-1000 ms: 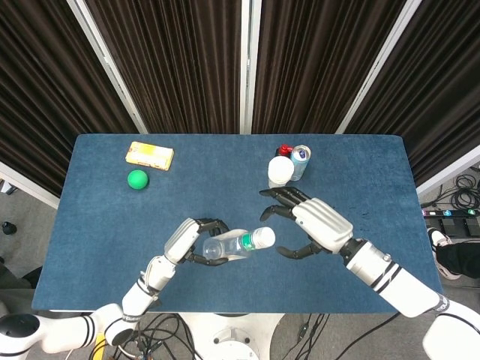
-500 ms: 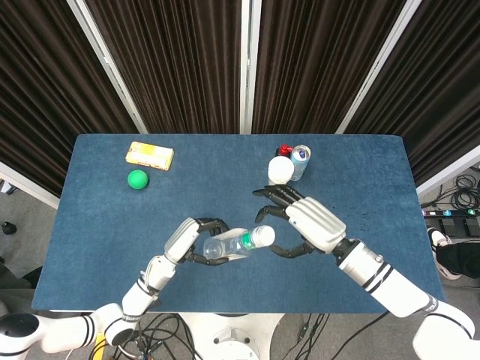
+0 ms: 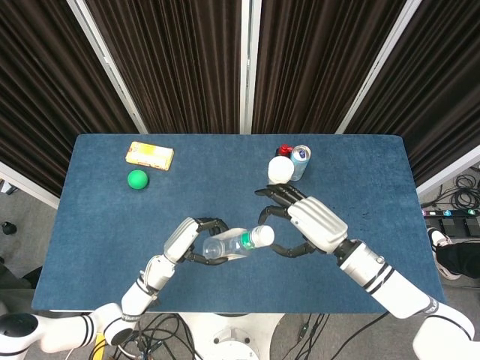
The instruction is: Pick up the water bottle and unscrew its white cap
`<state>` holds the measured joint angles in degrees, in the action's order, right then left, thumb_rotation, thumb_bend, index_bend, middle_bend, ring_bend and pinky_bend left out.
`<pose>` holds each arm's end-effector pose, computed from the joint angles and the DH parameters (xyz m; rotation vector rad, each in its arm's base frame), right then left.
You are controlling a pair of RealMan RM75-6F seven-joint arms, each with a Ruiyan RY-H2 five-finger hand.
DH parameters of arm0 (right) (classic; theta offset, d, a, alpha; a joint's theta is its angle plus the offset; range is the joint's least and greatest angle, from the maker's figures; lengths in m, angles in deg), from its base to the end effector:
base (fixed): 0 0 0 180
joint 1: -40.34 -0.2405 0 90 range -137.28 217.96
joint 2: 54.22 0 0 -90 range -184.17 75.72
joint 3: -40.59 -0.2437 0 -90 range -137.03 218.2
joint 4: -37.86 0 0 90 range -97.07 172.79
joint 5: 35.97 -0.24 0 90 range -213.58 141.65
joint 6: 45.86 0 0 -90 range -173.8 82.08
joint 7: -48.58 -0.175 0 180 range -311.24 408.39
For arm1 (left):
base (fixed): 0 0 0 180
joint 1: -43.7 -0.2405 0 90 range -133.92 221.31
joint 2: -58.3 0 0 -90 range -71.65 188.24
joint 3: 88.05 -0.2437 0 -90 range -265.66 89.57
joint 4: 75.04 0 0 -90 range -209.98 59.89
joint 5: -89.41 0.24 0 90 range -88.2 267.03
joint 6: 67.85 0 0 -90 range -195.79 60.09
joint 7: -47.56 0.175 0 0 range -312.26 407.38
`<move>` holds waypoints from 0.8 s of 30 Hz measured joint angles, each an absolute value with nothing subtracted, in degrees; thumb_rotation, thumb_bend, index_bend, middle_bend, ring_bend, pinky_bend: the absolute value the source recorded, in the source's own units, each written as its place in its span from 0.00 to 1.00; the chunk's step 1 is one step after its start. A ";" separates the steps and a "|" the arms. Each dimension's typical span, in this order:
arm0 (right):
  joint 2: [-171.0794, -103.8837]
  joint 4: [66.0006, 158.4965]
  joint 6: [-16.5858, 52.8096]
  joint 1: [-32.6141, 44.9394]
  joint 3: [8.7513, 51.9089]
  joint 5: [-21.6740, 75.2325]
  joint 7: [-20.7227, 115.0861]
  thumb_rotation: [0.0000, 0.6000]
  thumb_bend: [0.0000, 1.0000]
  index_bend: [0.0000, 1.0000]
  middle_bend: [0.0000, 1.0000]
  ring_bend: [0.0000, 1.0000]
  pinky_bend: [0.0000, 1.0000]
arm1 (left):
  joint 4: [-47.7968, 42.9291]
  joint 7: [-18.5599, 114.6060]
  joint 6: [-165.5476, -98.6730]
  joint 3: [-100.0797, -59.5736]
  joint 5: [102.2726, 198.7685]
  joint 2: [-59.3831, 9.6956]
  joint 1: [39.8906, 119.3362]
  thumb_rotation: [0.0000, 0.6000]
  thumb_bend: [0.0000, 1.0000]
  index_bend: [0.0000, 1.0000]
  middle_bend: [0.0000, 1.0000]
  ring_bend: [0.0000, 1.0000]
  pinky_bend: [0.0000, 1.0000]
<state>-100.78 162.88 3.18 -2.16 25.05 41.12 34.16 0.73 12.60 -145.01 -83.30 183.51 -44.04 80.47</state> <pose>-0.0276 -0.3053 0.0947 2.0424 -1.2209 1.3172 -0.0758 0.2966 -0.0760 -1.6686 -1.4865 -1.9078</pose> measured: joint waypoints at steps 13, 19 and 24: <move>-100.72 162.60 3.55 -1.66 25.24 42.75 33.26 1.00 0.20 0.39 0.09 0.00 0.00 | 0.96 12.42 -144.87 -83.10 183.32 -43.99 80.58 1.00 0.42 0.59 0.56 0.51 0.61; -101.03 162.46 3.26 -1.98 25.11 42.35 33.33 1.00 0.20 0.39 0.09 0.00 0.00 | 1.05 12.29 -144.89 -83.06 183.28 -43.91 80.57 1.00 0.42 0.59 0.56 0.51 0.61; -101.25 162.42 3.19 -2.22 24.92 41.94 33.48 1.00 0.20 0.39 0.10 0.00 0.00 | 0.98 12.15 -144.99 -83.13 183.27 -43.91 80.48 1.00 0.42 0.59 0.56 0.51 0.61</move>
<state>-101.25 162.42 3.19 -2.22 24.92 41.94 33.48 0.98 12.15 -144.99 -83.13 183.27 -43.91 80.48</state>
